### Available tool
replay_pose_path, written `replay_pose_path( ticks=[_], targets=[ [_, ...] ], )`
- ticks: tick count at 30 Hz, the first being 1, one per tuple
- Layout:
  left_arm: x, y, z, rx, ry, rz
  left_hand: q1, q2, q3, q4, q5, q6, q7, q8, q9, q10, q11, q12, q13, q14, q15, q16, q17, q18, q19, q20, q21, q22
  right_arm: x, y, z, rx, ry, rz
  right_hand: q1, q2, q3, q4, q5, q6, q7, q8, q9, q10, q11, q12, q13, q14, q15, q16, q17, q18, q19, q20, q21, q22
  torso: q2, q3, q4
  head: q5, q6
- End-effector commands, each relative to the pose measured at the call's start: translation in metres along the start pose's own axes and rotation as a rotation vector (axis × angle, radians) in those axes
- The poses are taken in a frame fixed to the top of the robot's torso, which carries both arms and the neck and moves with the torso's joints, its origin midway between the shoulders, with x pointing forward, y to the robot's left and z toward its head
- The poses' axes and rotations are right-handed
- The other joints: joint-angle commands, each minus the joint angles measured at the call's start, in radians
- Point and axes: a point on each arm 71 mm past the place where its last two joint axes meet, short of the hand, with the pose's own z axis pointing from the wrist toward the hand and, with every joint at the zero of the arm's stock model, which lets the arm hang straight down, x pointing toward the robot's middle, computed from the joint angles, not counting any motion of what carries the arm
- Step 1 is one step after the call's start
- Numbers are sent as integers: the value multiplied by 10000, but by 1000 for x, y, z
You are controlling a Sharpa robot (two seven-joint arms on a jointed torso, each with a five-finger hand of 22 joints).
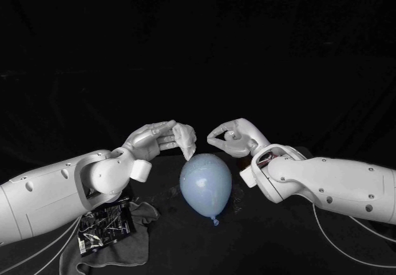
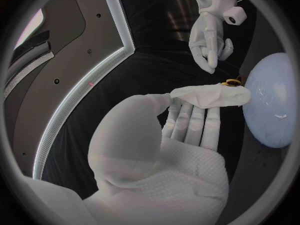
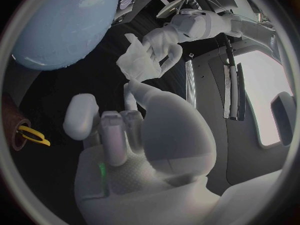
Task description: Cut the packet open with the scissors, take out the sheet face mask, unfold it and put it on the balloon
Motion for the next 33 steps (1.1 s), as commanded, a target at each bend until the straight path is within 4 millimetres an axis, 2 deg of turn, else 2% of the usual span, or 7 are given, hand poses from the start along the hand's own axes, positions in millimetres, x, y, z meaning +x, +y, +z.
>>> replay_pose_path(
  ticks=[1, 3, 6, 9, 10, 23, 33],
  targets=[
    [1, -2, 1, 144, -61, 74, 53, 6, 207, -162, 34, -36, 363, 47, 120, -96, -7, -22, -4, 27, 63, -57, -15, 110, -69, 2, -59, -13, 2, 1, 0, -2, 177, 3, -17, -96, 97, -7, 23, 0, -41, 142, 330, 638, -79, -130, 1986, 1002, -63, 53, 2589, -84, -55, -22, -133, 1435, 4, -3, 7, -1, -6],
    [1, -2, 1, 136, -62, 74, 53, 6, 207, -162, 34, -36, 363, 47, 120, -96, -7, -22, -4, 27, 63, -57, -15, 110, -69, 2, -59, -13, 4, 1, 0, 34, 314, 83, -78, -218, 113, -50, 25, -210, 6, 86, 320, 562, -47, -261, 1875, 955, -48, 30, 2497, -60, -140, -22, -260, 1394, 6, -4, 7, 0, -10],
    [1, -2, 1, 125, -66, 76, 52, 3, 211, -164, 33, -38, 363, 49, 121, -97, -7, -23, -4, 26, 63, -58, -15, 109, -79, 2, -62, -13, 7, 4, 0, -100, 491, -5, -310, -489, -45, -66, 44, -727, 250, -210, 200, 394, 162, -510, 1673, 829, 116, -33, 2258, -17, -365, 72, -579, 1297, 6, -3, 6, -1, -14],
    [1, -1, 1, 112, -58, 74, 51, 1, 212, -165, 33, -39, 363, 50, 122, -98, -7, -23, -4, 25, 64, -59, -16, 109, -93, 1, -63, -14, 11, 7, 1, -441, 571, -274, -321, -695, -142, -169, 39, -831, 343, -326, 137, 336, 244, -577, 1622, 782, 192, -56, 2174, -2, -448, 136, -686, 1267, 8, -7, 10, 8, -25],
    [2, -1, 1, 107, -53, 72, 50, 0, 212, -165, 33, -39, 364, 51, 122, -98, -6, -23, -4, 25, 64, -59, -16, 109, -104, 1, -64, -14, 12, 9, 1, -640, 573, -439, -308, -773, -168, -231, 39, -956, 428, -465, 64, 316, 318, -592, 1614, 770, 256, -61, 2158, 3, -486, 188, -730, 1256, 8, -7, 11, 5, -27],
    [4, -1, 1, 47, 1, 51, 3, -35, 284, -179, 33, -83, 375, 98, 141, -110, 2, -23, -4, 38, 68, -84, -27, 197, 251, -22, 59, 42, 27, 23, 1, -3874, 13, -3401, -40, -934, -123, -584, 36, -861, 507, -660, -73, 293, 399, -591, 1627, 769, 348, -60, 2166, 4, -473, 309, -674, 1281, 12, -6, 15, 6, -38],
    [5, 1, 2, -33, 40, 27, -30, -51, 342, -209, 33, -136, 380, 146, 158, -133, 10, -26, -5, 43, 73, -116, -40, 249, 571, -65, 205, 71, 36, 23, 1, -4740, -379, -4494, -45, -1048, -160, -646, 30, -844, 528, -728, -117, 272, 419, -620, 1606, 752, 366, -67, 2138, 14, -499, 334, -705, 1273, 15, -4, 8, 37, -74]
  ],
)
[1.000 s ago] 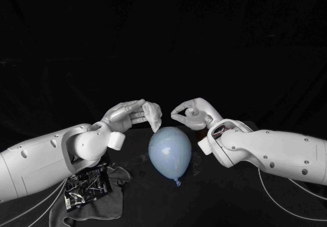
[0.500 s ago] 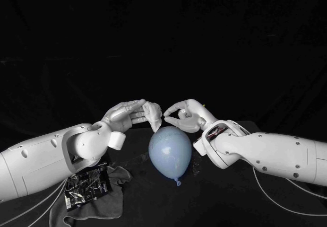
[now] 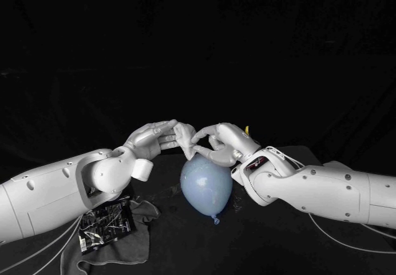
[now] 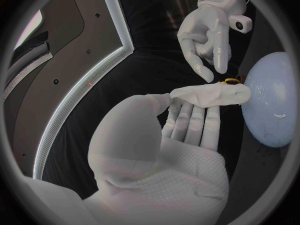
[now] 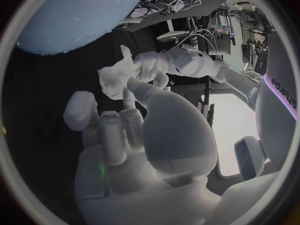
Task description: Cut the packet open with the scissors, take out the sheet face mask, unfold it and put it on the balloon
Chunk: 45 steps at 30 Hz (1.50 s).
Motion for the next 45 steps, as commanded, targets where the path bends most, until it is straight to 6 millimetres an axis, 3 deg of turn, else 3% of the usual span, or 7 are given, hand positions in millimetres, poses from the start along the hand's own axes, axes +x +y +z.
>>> replay_pose_path(
  ticks=[1, 24, 39, 42, 45],
  targets=[
    [3, -1, 1, 22, 102, -22, -8, -28, 318, -242, 65, -88, 401, 37, 160, -68, 12, -28, -6, 4, 38, -42, -19, 74, 143, -10, 84, 16, 0, 5, 0, -838, -423, -959, -8, -93, 5, -68, -47, 23, 24, -65, -18, 283, 72, -59, 1603, 794, 75, 30, 2146, 14, 31, 68, 22, 1275, -3, 1, -5, 9, -19],
    [6, 2, 1, -280, 224, -80, -5, 60, 365, -309, 66, -329, 448, 141, 210, -262, 57, -38, -8, -76, 38, -161, -63, 84, 1014, -237, 402, 15, 7, 0, 1, -792, -555, -1434, -29, -164, -25, -91, -50, 77, 24, -109, -52, 248, 78, -113, 1560, 764, 85, 16, 2095, 24, 8, 86, -8, 1267, -10, -2, -3, 50, -35],
    [5, 2, 0, -284, 174, -212, 14, 121, 374, -322, 67, -431, 467, 187, 241, -340, 67, -35, -7, -88, 19, -186, -73, 80, 1308, -304, 483, 1, 7, 3, -2, -1209, -755, -1715, 168, -62, 76, -246, -50, 654, -136, 26, -48, 332, -54, -7, 1656, 842, -9, 52, 2235, 0, 134, 47, 183, 1325, -7, 2, -8, 72, -24],
    [5, 2, 0, -291, 180, -225, 16, 123, 375, -323, 67, -435, 468, 189, 242, -342, 68, -35, -7, -89, 18, -187, -73, 79, 1316, -306, 484, 1, 7, 4, -2, -1272, -827, -1742, 168, 30, 110, -230, -54, 772, -175, 63, -42, 366, -88, 35, 1693, 872, -38, 67, 2288, -9, 169, 24, 232, 1340, -9, 2, -6, 64, -24],
    [5, 2, 0, -302, 197, -237, 16, 124, 375, -323, 67, -438, 469, 190, 243, -343, 68, -35, -7, -88, 18, -187, -73, 78, 1321, -306, 485, 0, 7, 4, -1, -1328, -874, -1757, 143, 341, 221, -113, -56, 901, -238, 120, -22, 425, -141, 108, 1756, 908, -84, 84, 2351, -27, 238, -16, 327, 1368, -9, 1, -3, 66, -30]
  ],
)
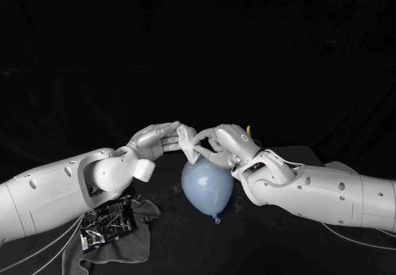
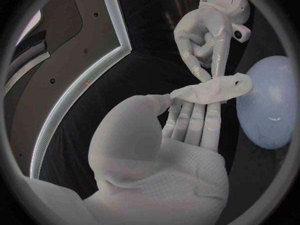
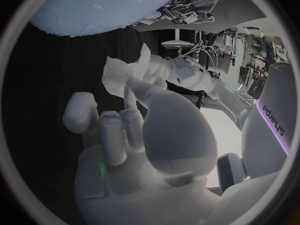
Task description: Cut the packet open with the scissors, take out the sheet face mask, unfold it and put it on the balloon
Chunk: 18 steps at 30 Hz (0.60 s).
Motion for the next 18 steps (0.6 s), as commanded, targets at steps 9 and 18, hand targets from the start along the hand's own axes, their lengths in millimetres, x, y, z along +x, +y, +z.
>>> replay_pose_path(
  ticks=[9, 18],
  targets=[
    [3, -1, 1, 66, 172, -184, -19, 90, 375, -322, 60, -68, 491, 36, 16, -59, -2, -34, -7, -51, -19, -68, -9, 172, 66, -13, 23, -9, 0, 7, 1, -550, -320, -252, -154, 514, 121, 250, -57, 86, -118, 197, 136, 579, -179, 268, 1945, 1036, -175, 103, 2580, -81, 264, -80, 323, 1450, 0, -4, -2, -16, -5],
    [2, -2, 1, 81, 107, -168, -17, 89, 373, -325, 60, -74, 497, 46, 22, -59, -1, -31, -6, -48, -20, -68, -9, 167, 73, -15, 17, -16, -1, 9, 0, -705, -387, -380, -358, 746, 342, 554, -57, 235, -272, 555, 419, 909, -311, 831, 2426, 1064, -291, 117, 2633, -125, 411, -193, 536, 1509, 3, 0, 4, -18, -18]
  ],
)
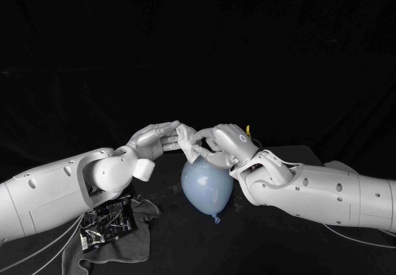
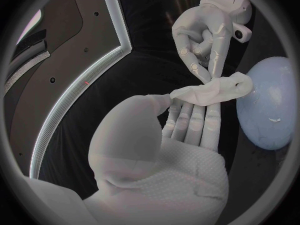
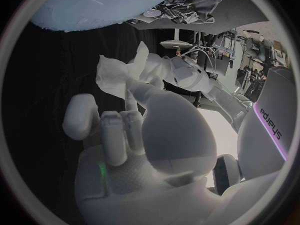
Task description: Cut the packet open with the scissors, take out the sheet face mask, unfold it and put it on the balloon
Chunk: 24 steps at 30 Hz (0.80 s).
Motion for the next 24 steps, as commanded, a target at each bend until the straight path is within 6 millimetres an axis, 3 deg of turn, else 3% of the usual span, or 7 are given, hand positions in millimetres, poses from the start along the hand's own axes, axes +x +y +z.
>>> replay_pose_path(
  ticks=[1, 6, 7, 11, 15, 22, 24],
  targets=[
    [2, -2, 1, 90, 103, -102, -17, 89, 373, -325, 34, -74, 496, 44, 18, -60, -1, -31, -6, -48, -20, -69, -10, 171, 74, -16, 18, -15, -2, 3, -1, -312, -174, -214, -59, 156, 25, 106, -30, 67, -64, 167, 177, 904, -104, 68, 2421, 1073, -90, 42, 2627, -63, 89, -18, 65, 1507, 2, 1, -1, 7, -16],
    [0, -2, 0, 111, 52, -96, -17, 89, 373, -325, 34, -74, 497, 45, 19, -60, -1, -30, -6, -48, -20, -69, -10, 170, 73, -15, 17, -16, -5, 0, -4, -306, -178, -199, -65, 34, 55, 100, -30, -24, -81, 219, 273, 770, -126, -176, 2223, 1073, -115, 42, 2627, -46, 36, -45, -12, 1481, -5, 6, -14, 36, -32],
    [0, -2, 0, 114, 43, -100, -17, 89, 373, -325, 34, -74, 497, 45, 19, -60, -1, -30, -6, -48, -20, -69, -10, 170, 73, -15, 17, -16, -6, 0, -5, -311, -146, -191, 64, -258, 28, -94, -40, -253, -40, 164, 304, 747, -109, -215, 2195, 1066, -119, 38, 2612, -28, -22, -59, -97, 1454, -5, 6, -14, 36, -32],
    [-1, -3, 0, 122, 30, -112, -16, 89, 373, -325, 34, -76, 499, 49, 21, -59, 0, -29, -5, -47, -19, -69, -10, 168, 71, -15, 12, -20, -6, -2, -6, -377, 40, -242, 26, -665, -70, -162, -34, -789, 274, -221, 209, 648, 155, -362, 2089, 973, 78, -11, 2440, -12, -196, 38, -326, 1384, -8, 7, -14, 51, -37],
    [-1, -3, 0, 119, 35, -132, -15, 99, 377, -323, 34, -80, 501, 56, 26, -59, 1, -28, -5, -46, -18, -70, -10, 166, 69, -15, 5, -25, -5, -3, -7, -455, 206, -399, -44, -1306, -283, -234, -29, -1405, 629, -836, -57, 411, 479, -699, 1842, 836, 364, -79, 2209, 39, -516, 245, -748, 1261, 0, 7, -9, 53, -38],
    [2, -2, 0, 60, 110, -168, -64, 325, 354, -135, 32, -510, 468, 326, 260, -327, 47, -30, -4, -30, -7, -86, -18, 165, 288, -24, -37, -68, -2, -3, -5, -473, 345, -634, 17, -1468, -361, -237, -33, -1574, 765, -1130, -192, 237, 607, -923, 1677, 719, 497, -132, 2031, 99, -747, 379, -1046, 1177, 0, 1, 2, 38, -33],
    [2, -1, 0, 34, 114, -170, -119, 414, 289, 21, 33, -707, 275, 512, 414, -409, 107, -21, 0, -36, 15, -98, -23, 162, 372, -18, -78, -75, -1, -3, -4, -482, 341, -674, 40, -1474, -362, -242, -32, -1579, 775, -1159, -206, 211, 617, -957, 1653, 708, 509, -137, 2015, 111, -781, 395, -1092, 1164, 0, 1, 2, 38, -33]
  ],
)
